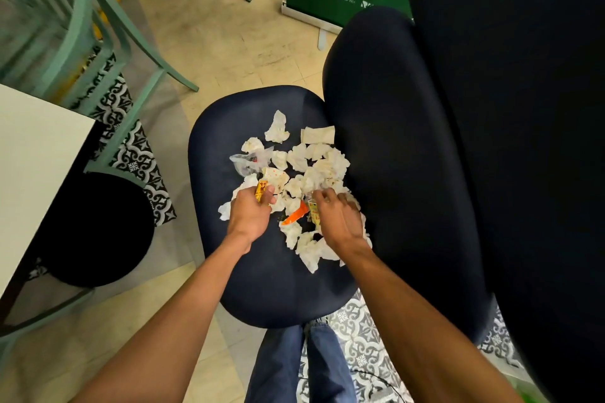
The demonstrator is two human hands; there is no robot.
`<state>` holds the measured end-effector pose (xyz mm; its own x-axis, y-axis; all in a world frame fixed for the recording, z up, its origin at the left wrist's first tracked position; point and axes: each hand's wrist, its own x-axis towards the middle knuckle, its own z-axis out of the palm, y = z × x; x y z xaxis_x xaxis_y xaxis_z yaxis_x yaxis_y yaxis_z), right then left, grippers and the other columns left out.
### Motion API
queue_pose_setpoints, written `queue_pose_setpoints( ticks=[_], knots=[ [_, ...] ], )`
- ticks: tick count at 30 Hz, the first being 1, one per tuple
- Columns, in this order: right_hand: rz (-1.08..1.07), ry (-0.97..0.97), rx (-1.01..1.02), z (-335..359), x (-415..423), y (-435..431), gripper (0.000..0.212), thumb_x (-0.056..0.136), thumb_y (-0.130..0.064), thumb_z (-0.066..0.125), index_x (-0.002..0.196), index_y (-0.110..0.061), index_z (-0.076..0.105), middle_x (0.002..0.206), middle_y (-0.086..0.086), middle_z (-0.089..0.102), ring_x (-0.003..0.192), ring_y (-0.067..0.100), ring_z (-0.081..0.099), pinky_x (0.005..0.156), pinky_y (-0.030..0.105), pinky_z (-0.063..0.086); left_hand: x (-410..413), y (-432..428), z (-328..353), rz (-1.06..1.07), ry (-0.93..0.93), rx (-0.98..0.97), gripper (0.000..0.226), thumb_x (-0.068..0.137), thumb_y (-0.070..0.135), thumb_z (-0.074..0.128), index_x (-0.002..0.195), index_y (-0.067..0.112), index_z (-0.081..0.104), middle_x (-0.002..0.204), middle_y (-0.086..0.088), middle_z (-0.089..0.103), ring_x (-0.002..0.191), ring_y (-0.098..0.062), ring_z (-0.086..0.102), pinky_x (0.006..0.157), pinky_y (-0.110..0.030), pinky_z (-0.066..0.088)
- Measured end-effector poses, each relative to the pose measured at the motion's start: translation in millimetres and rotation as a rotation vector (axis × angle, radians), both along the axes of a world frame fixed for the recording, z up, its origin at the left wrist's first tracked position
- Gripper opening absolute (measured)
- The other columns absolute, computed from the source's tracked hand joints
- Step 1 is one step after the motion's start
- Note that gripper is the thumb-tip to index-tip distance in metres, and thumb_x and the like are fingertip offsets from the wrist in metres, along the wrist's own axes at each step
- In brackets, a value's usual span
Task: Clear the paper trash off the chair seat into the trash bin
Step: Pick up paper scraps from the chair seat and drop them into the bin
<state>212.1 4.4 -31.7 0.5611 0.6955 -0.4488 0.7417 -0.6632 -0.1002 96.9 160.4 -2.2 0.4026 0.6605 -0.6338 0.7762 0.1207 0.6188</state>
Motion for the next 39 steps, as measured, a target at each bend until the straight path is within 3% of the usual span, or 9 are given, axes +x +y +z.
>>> queue_pose_setpoints(
  ticks=[3,7,10,13,20,24,29,36,39],
  knots=[
    [0.004,0.011,-0.042,-6,-1,-9,0.074,0.091,0.004,0.07,0.156,-0.014,0.04,0.153,0.012,0.051,0.138,0.034,0.054,0.104,0.044,0.055,-9,-4,12,-0.01,0.017,0.064,0.055,0.103,0.058,0.045,0.078,0.01,0.056,0.07,-0.006,0.057,0.068,-0.02,0.053,0.064,-0.035,0.041],
    [-0.018,-0.015,-0.023,4,-11,-22,0.06,0.092,0.005,0.066,0.147,-0.012,0.05,0.142,0.012,0.059,0.132,0.032,0.059,0.097,0.042,0.059,-28,-4,14,0.066,0.056,-0.076,0.068,0.09,0.084,0.032,0.11,0.021,0.046,0.08,-0.004,0.061,0.071,-0.02,0.056,0.069,-0.038,0.047],
    [-0.091,-0.078,0.011,21,-19,-29,0.048,0.091,0.001,0.065,0.137,-0.014,0.061,0.132,0.011,0.065,0.13,0.033,0.054,0.101,0.045,0.053,-45,-8,18,0.173,-0.039,-0.248,0.045,0.09,0.063,0.03,0.111,0.024,0.032,0.083,-0.009,0.052,0.064,-0.015,0.045,0.063,-0.035,0.04],
    [-0.119,-0.178,0.091,50,-38,-36,0.042,0.084,-0.003,0.074,0.123,-0.018,0.069,0.118,0.005,0.071,0.116,0.033,0.055,0.09,0.046,0.049,-63,-18,30,0.174,-0.067,-0.237,0.019,0.088,0.042,0.028,0.099,0.026,0.028,0.092,-0.009,0.045,0.077,-0.017,0.044,0.071,-0.038,0.043],
    [-0.074,-0.231,0.322,124,-100,-63,0.037,0.09,-0.014,0.068,0.126,-0.021,0.069,0.115,0.001,0.072,0.114,0.032,0.058,0.089,0.051,0.048,-121,-79,68,0.282,-0.201,-0.145,0.028,0.091,0.005,0.038,0.091,0.032,0.028,0.107,-0.008,0.037,0.09,-0.017,0.041,0.077,-0.033,0.038],
    [0.024,-0.222,0.438,168,-140,-76,0.028,0.092,-0.014,0.065,0.119,-0.023,0.068,0.114,-0.001,0.071,0.11,0.031,0.061,0.088,0.047,0.044,-170,-111,88,0.329,-0.244,-0.044,0.033,0.092,0.007,0.044,0.1,0.038,0.035,0.119,-0.011,0.04,0.102,-0.02,0.043,0.09,-0.047,0.043],
    [0.197,-0.197,0.579,222,-209,-89,0.023,0.09,-0.02,0.077,0.111,-0.027,0.071,0.101,-0.006,0.071,0.1,0.026,0.063,0.082,0.043,0.044,-254,-153,147,0.483,-0.354,0.041,0.032,0.104,0.006,0.05,0.122,0.033,0.05,0.11,-0.002,0.064,0.086,-0.011,0.056,0.078,-0.031,0.047],
    [0.444,-0.11,0.672,272,-313,-96,0.027,0.087,-0.022,0.081,0.11,-0.03,0.072,0.096,-0.008,0.073,0.096,0.024,0.064,0.076,0.04,0.039,-377,-194,196,0.767,-0.469,0.24,0.046,0.093,0.003,0.071,0.119,0.04,0.061,0.103,-0.006,0.073,0.082,-0.025,0.071,0.072,-0.046,0.059],
    [0.579,-0.052,0.714,284,-381,-97,0.019,0.092,-0.026,0.08,0.108,-0.028,0.07,0.095,-0.007,0.072,0.093,0.025,0.064,0.076,0.04,0.041,-450,-217,214,0.982,-0.518,0.261,0.051,0.09,0.004,0.077,0.127,0.034,0.059,0.111,-0.004,0.072,0.096,-0.019,0.072,0.074,-0.034,0.06]
  ],
)
